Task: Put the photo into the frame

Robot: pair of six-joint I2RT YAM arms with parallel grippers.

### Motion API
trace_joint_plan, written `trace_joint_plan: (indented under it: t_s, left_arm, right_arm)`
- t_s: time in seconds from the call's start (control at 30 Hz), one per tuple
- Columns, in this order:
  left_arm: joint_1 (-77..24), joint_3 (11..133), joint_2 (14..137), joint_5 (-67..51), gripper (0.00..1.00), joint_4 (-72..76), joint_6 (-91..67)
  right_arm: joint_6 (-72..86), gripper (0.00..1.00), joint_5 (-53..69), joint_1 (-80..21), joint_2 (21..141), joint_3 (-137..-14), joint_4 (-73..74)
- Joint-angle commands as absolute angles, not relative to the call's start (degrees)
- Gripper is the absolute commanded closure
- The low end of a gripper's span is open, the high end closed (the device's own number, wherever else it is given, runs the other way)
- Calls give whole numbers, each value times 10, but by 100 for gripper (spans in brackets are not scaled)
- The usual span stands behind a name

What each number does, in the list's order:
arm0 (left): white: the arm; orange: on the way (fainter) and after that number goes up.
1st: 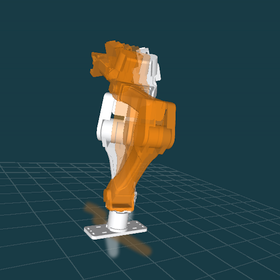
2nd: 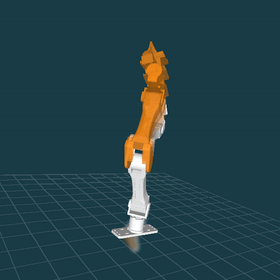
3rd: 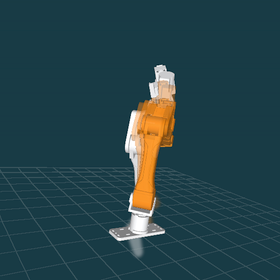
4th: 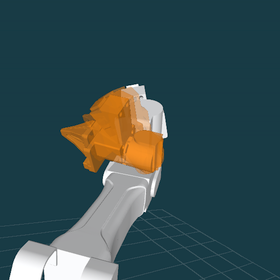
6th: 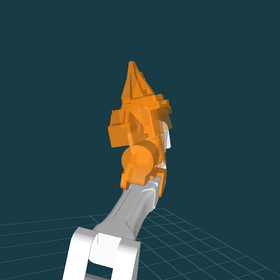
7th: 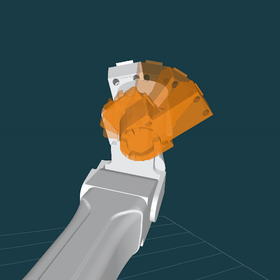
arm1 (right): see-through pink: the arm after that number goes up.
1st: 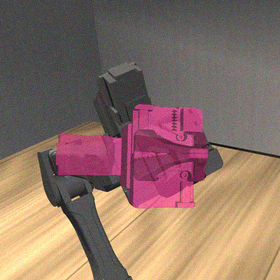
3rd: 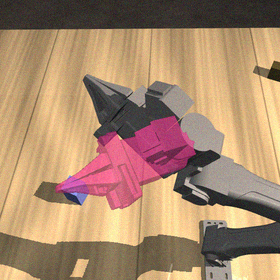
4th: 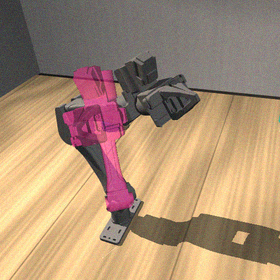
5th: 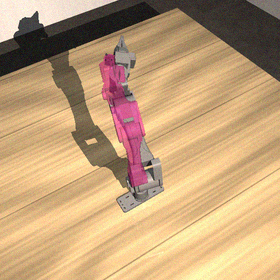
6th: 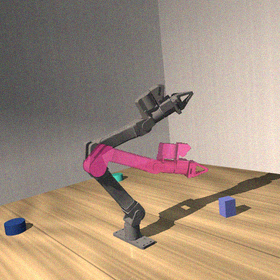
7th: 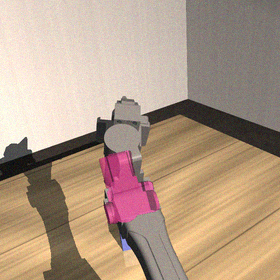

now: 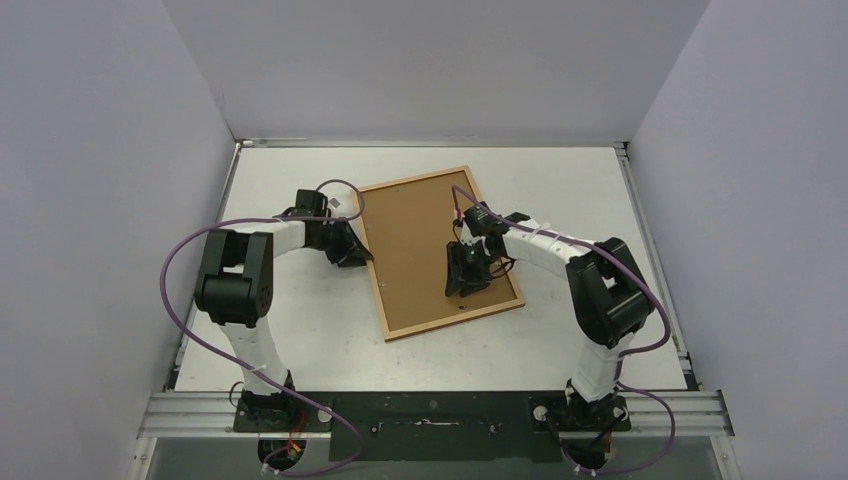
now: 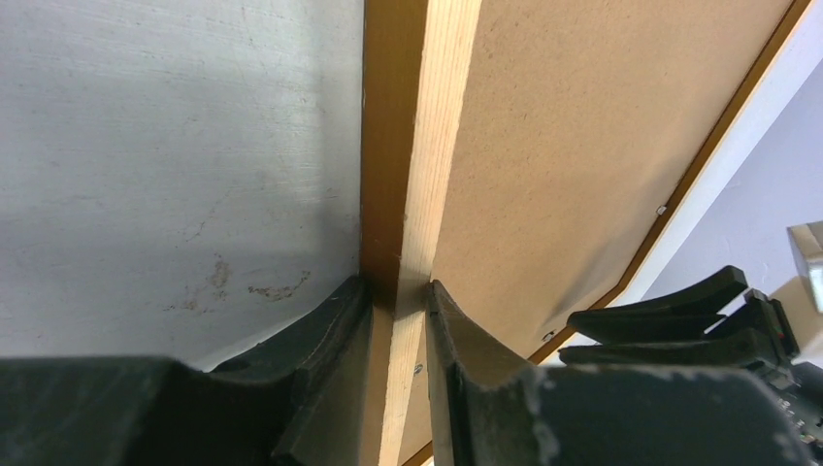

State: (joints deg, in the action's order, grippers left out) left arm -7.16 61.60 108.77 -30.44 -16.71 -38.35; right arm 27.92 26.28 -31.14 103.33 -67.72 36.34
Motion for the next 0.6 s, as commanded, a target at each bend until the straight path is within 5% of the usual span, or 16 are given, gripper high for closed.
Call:
trace_joint_plan:
  t_s: [0.0,0.57]
  left_arm:
    - [-73,603,1104,-265,78,-196,-364]
    - [-73,607,1120,-279,79,-195,-360]
  right_arm:
    - [298,62,270,-313,1040,-658,338]
    - [293,65,283,-322,1029,-614,349]
